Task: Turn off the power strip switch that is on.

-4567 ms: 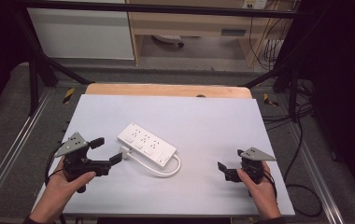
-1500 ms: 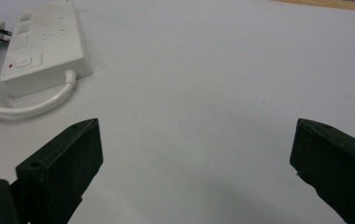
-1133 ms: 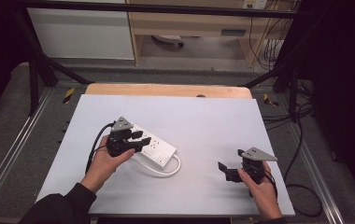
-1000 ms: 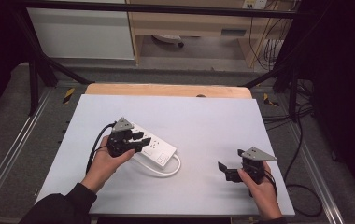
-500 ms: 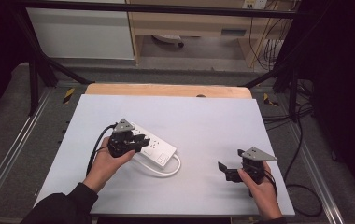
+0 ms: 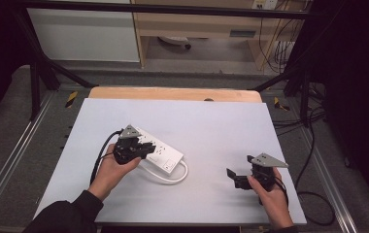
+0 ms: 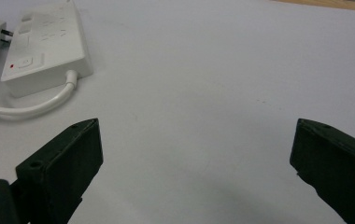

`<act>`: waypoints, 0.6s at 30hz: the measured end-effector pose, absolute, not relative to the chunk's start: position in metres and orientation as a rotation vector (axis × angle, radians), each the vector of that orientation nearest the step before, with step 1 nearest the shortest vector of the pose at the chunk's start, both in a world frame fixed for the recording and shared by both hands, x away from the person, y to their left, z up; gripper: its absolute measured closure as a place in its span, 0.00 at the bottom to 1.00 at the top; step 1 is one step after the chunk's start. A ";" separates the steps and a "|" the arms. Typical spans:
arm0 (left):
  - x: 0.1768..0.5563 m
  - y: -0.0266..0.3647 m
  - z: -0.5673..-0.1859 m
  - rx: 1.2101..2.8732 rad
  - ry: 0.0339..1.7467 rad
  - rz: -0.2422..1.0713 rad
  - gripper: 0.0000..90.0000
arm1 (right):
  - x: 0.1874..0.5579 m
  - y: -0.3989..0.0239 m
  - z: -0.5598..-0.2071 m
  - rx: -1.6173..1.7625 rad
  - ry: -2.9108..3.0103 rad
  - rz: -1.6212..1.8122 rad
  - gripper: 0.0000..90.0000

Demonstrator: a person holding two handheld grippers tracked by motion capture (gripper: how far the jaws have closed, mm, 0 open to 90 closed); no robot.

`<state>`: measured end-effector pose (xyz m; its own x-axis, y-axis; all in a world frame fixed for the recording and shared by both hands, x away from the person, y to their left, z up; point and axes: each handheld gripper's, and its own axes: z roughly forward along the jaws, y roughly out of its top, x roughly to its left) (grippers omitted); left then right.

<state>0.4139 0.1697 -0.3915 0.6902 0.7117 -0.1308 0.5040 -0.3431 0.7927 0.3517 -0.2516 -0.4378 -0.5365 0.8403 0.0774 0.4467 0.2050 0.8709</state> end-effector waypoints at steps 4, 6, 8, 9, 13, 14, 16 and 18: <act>0.413 0.169 -0.394 2.018 0.932 0.296 0.90 | 0.352 -0.252 -0.438 1.196 2.070 1.276 0.03; 0.413 0.169 -0.395 2.021 0.928 0.293 0.91 | 0.352 -0.252 -0.438 1.196 2.071 1.276 0.03; 0.413 0.169 -0.396 2.025 0.927 0.290 0.93 | 0.352 -0.252 -0.438 1.195 2.071 1.276 0.03; 0.413 0.168 -0.397 2.027 0.925 0.289 0.94 | 0.352 -0.252 -0.438 1.196 2.071 1.276 0.03; 0.413 0.168 -0.399 2.030 0.928 0.293 0.97 | 0.352 -0.252 -0.438 1.196 2.071 1.276 0.03; 0.414 0.168 -0.400 2.030 0.930 0.292 0.97 | 0.352 -0.252 -0.438 1.194 2.071 1.275 0.03; 0.414 0.169 -0.401 2.033 0.933 0.291 0.98 | 0.352 -0.251 -0.438 1.194 2.071 1.276 0.03; 0.415 0.169 -0.403 2.036 0.936 0.289 0.98 | 0.352 -0.252 -0.438 1.194 2.071 1.276 0.03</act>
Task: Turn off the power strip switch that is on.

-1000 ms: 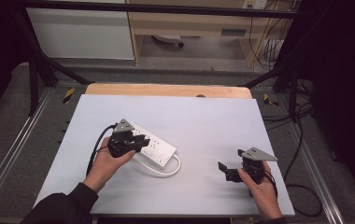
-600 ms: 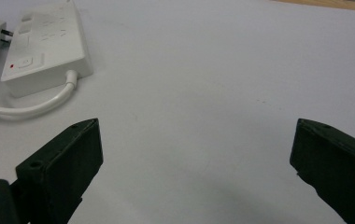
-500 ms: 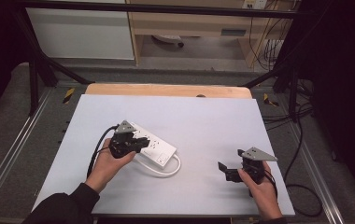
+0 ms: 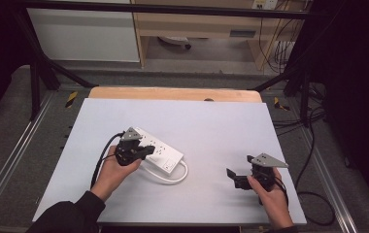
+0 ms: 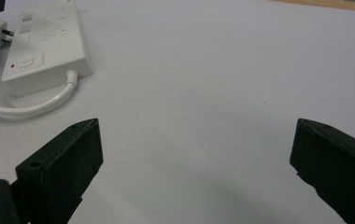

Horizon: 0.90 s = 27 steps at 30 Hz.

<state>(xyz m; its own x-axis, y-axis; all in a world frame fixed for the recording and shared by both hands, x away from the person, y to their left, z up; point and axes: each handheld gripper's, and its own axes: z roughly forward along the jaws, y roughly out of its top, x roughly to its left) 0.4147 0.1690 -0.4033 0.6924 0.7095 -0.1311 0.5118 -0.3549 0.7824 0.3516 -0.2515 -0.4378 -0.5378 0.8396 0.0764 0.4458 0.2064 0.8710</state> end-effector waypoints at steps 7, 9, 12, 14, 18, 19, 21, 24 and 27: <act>0.417 0.171 -0.409 2.039 0.954 0.295 0.99 | 0.352 -0.252 -0.438 1.194 2.071 1.276 0.03; 0.417 0.172 -0.410 2.043 0.958 0.298 1.00 | 0.352 -0.252 -0.438 1.195 2.071 1.276 0.03; 0.418 0.172 -0.411 2.043 0.966 0.298 1.00 | 0.352 -0.252 -0.438 1.195 2.071 1.276 0.03; 0.419 0.172 -0.412 2.047 0.968 0.298 1.00 | 0.352 -0.252 -0.438 1.194 2.072 1.276 0.03; 0.419 0.171 -0.416 2.060 0.973 0.296 1.00 | 0.352 -0.252 -0.438 1.195 2.072 1.277 0.03; 0.419 0.171 -0.417 2.062 0.974 0.298 1.00 | 0.352 -0.252 -0.438 1.194 2.072 1.277 0.03; 0.419 0.172 -0.418 2.063 0.977 0.297 1.00 | 0.352 -0.251 -0.438 1.193 2.073 1.276 0.03; 0.419 0.172 -0.420 2.067 0.980 0.295 1.00 | 0.352 -0.251 -0.438 1.192 2.072 1.275 0.03; 0.419 0.171 -0.422 2.066 0.983 0.295 1.00 | 0.352 -0.251 -0.438 1.192 2.073 1.275 0.03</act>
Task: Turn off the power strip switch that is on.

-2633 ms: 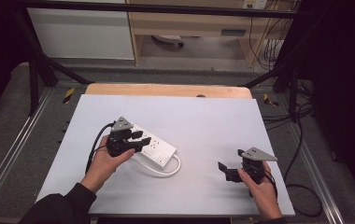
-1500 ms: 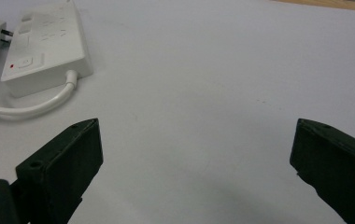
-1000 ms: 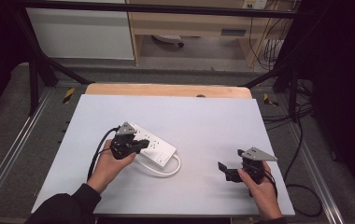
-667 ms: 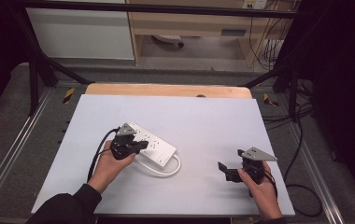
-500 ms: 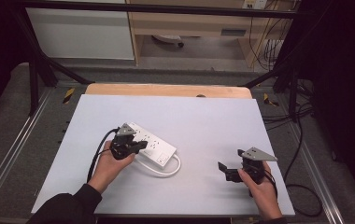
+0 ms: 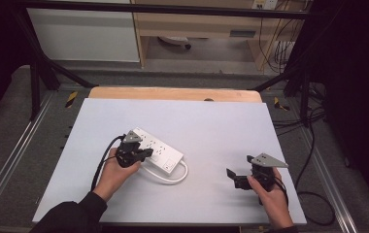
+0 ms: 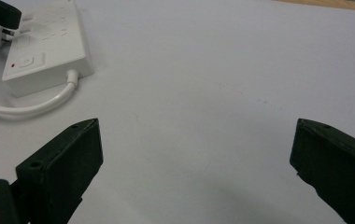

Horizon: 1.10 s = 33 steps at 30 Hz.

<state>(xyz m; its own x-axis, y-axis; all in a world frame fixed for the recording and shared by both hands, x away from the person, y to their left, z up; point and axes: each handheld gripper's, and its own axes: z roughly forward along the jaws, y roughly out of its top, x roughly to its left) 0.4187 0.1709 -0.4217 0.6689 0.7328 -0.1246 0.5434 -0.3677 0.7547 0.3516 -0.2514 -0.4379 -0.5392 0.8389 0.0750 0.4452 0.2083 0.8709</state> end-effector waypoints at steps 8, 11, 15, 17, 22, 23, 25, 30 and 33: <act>0.418 0.170 -0.424 2.071 0.983 0.299 1.00 | 0.352 -0.251 -0.438 1.192 2.073 1.276 0.03; 0.418 0.170 -0.424 2.077 0.982 0.297 1.00 | 0.352 -0.252 -0.438 1.192 2.073 1.278 0.03; 0.418 0.168 -0.425 2.079 0.980 0.296 1.00 | 0.352 -0.251 -0.438 1.192 2.074 1.277 0.03; 0.418 0.168 -0.425 2.084 0.976 0.299 1.00 | 0.351 -0.251 -0.438 1.192 2.074 1.277 0.03; 0.417 0.167 -0.426 2.086 0.975 0.299 1.00 | 0.351 -0.251 -0.438 1.192 2.074 1.278 0.03; 0.417 0.167 -0.426 2.089 0.973 0.299 1.00 | 0.351 -0.251 -0.438 1.192 2.073 1.278 0.03; 0.417 0.167 -0.426 2.089 0.972 0.300 1.00 | 0.352 -0.251 -0.438 1.192 2.074 1.278 0.03; 0.417 0.167 -0.427 2.093 0.970 0.301 1.00 | 0.351 -0.251 -0.438 1.191 2.074 1.278 0.03; 0.417 0.166 -0.428 2.099 0.967 0.300 1.00 | 0.352 -0.251 -0.438 1.191 2.075 1.278 0.03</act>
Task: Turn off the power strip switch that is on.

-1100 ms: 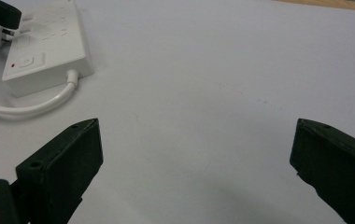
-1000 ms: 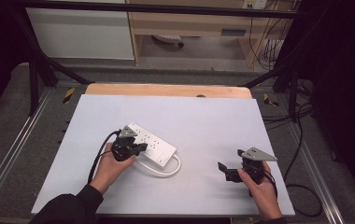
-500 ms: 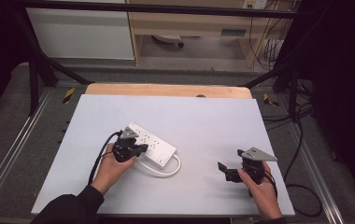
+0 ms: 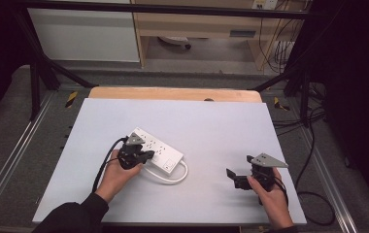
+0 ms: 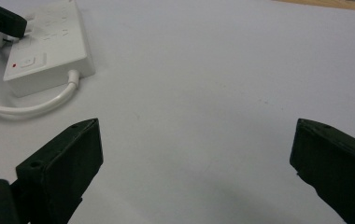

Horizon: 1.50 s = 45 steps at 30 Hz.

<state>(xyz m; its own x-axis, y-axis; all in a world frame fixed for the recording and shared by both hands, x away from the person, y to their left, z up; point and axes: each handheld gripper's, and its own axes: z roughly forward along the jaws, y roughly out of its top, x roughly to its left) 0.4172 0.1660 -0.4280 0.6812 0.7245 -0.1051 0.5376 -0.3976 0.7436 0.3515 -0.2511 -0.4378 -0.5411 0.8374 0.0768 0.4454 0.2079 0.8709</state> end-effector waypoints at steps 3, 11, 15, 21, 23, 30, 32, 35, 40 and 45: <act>0.417 0.166 -0.428 2.098 0.967 0.303 1.00 | 0.352 -0.251 -0.438 1.191 2.074 1.277 0.03; 0.417 0.166 -0.429 2.099 0.963 0.301 1.00 | 0.352 -0.251 -0.438 1.190 2.075 1.275 0.03; 0.417 0.166 -0.428 2.104 0.957 0.307 1.00 | 0.352 -0.251 -0.438 1.191 2.077 1.274 0.03; 0.417 0.167 -0.428 2.109 0.952 0.305 1.00 | 0.352 -0.251 -0.438 1.191 2.081 1.272 0.03; 0.417 0.167 -0.429 2.111 0.948 0.309 1.00 | 0.352 -0.251 -0.439 1.190 2.082 1.269 0.03; 0.418 0.172 -0.431 2.100 0.973 0.310 1.00 | 0.352 -0.250 -0.439 1.189 2.084 1.267 0.03; 0.418 0.172 -0.430 2.119 0.945 0.330 1.00 | 0.352 -0.250 -0.439 1.189 2.087 1.268 0.03; 0.419 0.172 -0.431 2.108 0.945 0.326 1.00 | 0.352 -0.250 -0.439 1.191 2.084 1.269 0.03; 0.418 0.170 -0.428 2.064 0.943 0.320 1.00 | 0.352 -0.251 -0.439 1.192 2.081 1.269 0.03; 0.419 0.169 -0.424 2.027 0.941 0.314 1.00 | 0.352 -0.250 -0.439 1.190 2.082 1.270 0.03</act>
<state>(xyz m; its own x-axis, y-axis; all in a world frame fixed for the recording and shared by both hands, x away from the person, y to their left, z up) 0.4190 0.1693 -0.4238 0.6842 0.7196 -0.1184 0.5043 -0.3496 0.7896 0.3524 -0.2504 -0.4388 -0.5423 0.8369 0.0738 0.4483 0.2140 0.8679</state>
